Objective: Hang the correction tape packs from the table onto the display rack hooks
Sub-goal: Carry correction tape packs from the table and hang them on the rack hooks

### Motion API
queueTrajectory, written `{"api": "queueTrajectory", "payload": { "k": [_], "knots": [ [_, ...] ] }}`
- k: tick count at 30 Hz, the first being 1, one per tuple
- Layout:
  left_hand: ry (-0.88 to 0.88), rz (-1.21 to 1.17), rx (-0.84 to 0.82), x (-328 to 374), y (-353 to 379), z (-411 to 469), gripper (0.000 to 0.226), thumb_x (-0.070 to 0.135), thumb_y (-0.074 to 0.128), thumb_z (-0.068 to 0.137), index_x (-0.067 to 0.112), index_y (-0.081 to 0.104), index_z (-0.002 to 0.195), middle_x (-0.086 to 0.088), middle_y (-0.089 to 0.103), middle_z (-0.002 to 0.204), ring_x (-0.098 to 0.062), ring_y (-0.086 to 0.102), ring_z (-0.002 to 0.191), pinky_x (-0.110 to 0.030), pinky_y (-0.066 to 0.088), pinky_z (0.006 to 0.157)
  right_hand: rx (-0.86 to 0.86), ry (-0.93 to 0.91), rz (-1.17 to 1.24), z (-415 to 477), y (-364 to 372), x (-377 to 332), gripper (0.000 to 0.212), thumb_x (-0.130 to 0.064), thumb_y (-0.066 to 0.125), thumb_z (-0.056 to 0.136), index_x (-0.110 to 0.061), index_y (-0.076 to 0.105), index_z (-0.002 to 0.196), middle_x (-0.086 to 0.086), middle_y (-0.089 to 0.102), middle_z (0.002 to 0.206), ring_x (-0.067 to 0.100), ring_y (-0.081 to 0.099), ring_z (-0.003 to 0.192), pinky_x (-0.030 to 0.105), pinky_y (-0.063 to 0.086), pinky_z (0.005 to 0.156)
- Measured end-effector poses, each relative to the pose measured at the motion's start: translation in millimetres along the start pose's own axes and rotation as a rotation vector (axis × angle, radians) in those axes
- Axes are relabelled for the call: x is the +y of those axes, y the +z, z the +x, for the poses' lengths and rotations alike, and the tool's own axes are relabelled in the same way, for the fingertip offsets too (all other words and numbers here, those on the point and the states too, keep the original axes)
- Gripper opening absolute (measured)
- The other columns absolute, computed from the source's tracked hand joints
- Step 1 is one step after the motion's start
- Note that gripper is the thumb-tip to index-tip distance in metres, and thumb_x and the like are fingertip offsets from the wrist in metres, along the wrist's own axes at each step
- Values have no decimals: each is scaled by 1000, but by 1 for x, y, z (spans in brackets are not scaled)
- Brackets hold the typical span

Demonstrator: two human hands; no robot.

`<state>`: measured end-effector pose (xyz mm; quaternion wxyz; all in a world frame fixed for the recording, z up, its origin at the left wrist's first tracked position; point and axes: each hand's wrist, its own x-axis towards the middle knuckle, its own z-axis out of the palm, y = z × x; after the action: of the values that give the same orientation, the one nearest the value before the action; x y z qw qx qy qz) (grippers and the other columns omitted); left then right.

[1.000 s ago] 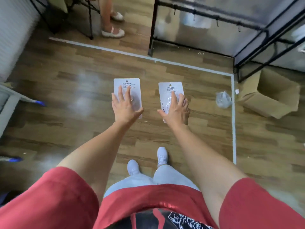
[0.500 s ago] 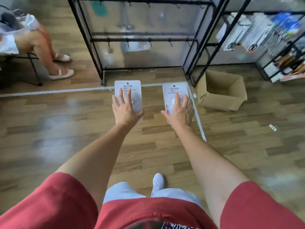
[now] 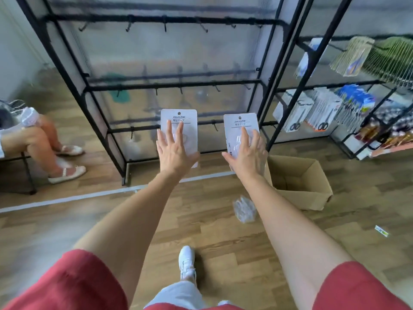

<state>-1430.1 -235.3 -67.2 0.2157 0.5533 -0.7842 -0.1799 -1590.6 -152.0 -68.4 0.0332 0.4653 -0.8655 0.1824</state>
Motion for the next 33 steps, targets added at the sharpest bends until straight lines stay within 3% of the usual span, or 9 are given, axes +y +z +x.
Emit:
{"api": "queueTrajectory", "payload": {
  "k": [13, 16, 20, 25, 30, 33],
  "knots": [
    [161, 101, 164, 41, -52, 256, 97, 41, 66, 82, 24, 2, 153, -5, -10, 160, -36, -10, 145, -49, 3, 119, 319, -122, 82, 252, -25, -71, 87, -48, 71, 80, -12, 30, 147, 20, 29, 148, 38, 31, 133, 52, 37, 103],
    [160, 110, 203, 57, -58, 291, 97, 44, 65, 83, 25, 1, 153, -5, -11, 160, -36, -9, 145, -48, 5, 119, 348, -149, 66, 294, -33, -72, 88, -49, 70, 80, -12, 28, 148, 21, 29, 147, 38, 30, 133, 52, 39, 100],
    [197, 35, 250, 82, -62, 333, 96, 41, 68, 83, 25, 5, 153, -4, -10, 160, -36, -9, 146, -48, 5, 118, 429, -182, 105, 349, -38, -68, 89, -42, 84, 66, -6, 46, 137, 27, 45, 133, 46, 45, 120, 55, 47, 88],
    [209, 48, 336, 122, -61, 385, 97, 44, 69, 81, 24, 6, 152, -5, -8, 160, -35, -7, 145, -50, 8, 118, 456, -222, 149, 416, -47, -58, 90, -40, 86, 63, -5, 48, 137, 30, 44, 135, 50, 43, 122, 60, 45, 90],
    [228, 95, 389, 164, -59, 425, 98, 43, 70, 81, 25, 5, 152, -4, -9, 159, -36, -10, 145, -52, 5, 117, 455, -267, 186, 470, -57, -44, 88, -43, 79, 72, -11, 40, 143, 25, 34, 145, 46, 33, 132, 59, 42, 97],
    [206, 137, 426, 177, -52, 441, 99, 44, 71, 80, 24, 6, 152, -5, -8, 160, -37, -9, 145, -53, 7, 118, 465, -310, 207, 493, -55, -35, 87, -41, 83, 69, -10, 44, 140, 26, 37, 141, 47, 37, 128, 62, 44, 92]
  ]
}}
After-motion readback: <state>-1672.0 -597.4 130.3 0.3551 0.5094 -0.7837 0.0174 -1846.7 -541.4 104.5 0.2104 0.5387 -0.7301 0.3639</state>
